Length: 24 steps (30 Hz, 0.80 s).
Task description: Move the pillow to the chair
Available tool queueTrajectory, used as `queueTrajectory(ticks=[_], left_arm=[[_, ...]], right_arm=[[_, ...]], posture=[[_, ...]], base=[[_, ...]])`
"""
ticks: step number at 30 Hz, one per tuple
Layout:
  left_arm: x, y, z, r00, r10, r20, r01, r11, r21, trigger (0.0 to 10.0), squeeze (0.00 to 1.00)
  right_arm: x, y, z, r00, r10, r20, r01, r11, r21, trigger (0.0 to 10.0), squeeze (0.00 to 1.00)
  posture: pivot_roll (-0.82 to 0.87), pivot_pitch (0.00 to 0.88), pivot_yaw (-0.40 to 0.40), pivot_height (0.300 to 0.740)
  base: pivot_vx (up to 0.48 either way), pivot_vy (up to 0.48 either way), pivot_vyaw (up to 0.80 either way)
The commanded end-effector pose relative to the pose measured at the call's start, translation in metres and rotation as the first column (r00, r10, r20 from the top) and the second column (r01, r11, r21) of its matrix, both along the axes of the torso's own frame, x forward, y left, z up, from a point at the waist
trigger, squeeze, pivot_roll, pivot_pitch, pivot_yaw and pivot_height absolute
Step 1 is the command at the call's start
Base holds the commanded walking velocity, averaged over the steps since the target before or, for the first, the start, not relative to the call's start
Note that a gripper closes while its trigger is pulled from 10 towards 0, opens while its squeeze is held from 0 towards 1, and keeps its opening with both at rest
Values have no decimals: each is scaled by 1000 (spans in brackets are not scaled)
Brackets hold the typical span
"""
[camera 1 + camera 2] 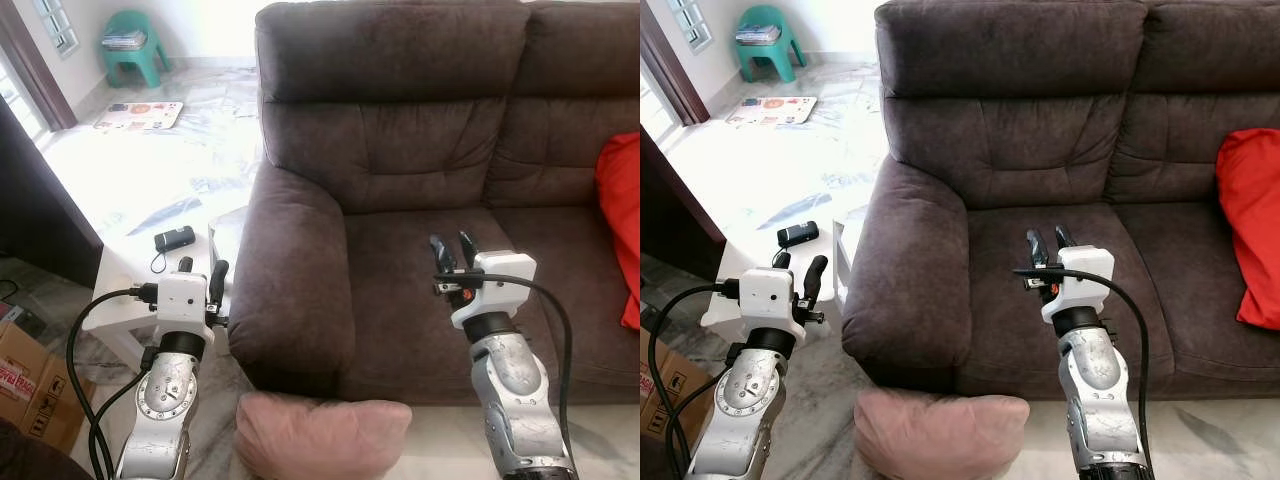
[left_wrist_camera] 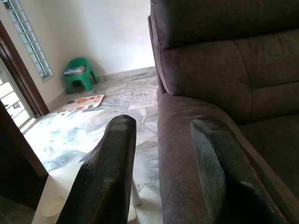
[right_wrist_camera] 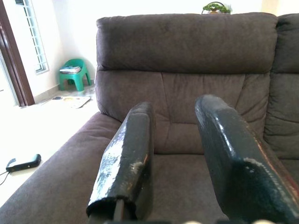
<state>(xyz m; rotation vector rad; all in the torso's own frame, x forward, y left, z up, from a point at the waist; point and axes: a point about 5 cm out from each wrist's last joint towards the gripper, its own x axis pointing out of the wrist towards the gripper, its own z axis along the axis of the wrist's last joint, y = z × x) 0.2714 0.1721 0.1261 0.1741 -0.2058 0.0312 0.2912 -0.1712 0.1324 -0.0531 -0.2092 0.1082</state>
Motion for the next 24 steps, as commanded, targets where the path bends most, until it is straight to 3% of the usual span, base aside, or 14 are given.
queueTrajectory(ticks=[1,6,24], left_arm=[[1,0,3,1000,2,7,-2,1000,-3,10000,0],[1,-1,3,1000,0,8,0,1000,-4,10000,0],[1,-2,2,1000,1,1,-1,1000,-6,10000,0]], right_arm=[[3,3,0,1000,5,-11,-5,1000,-2,10000,0],[3,3,1,1000,8,-7,-8,1000,1,10000,0],[1,5,4,1000,21,11,-21,1000,9,10000,0]], posture=[[-2,65,19,698],[-3,66,18,673],[-3,77,13,673]], base=[[0,0,0],[0,0,0],[0,0,0]])
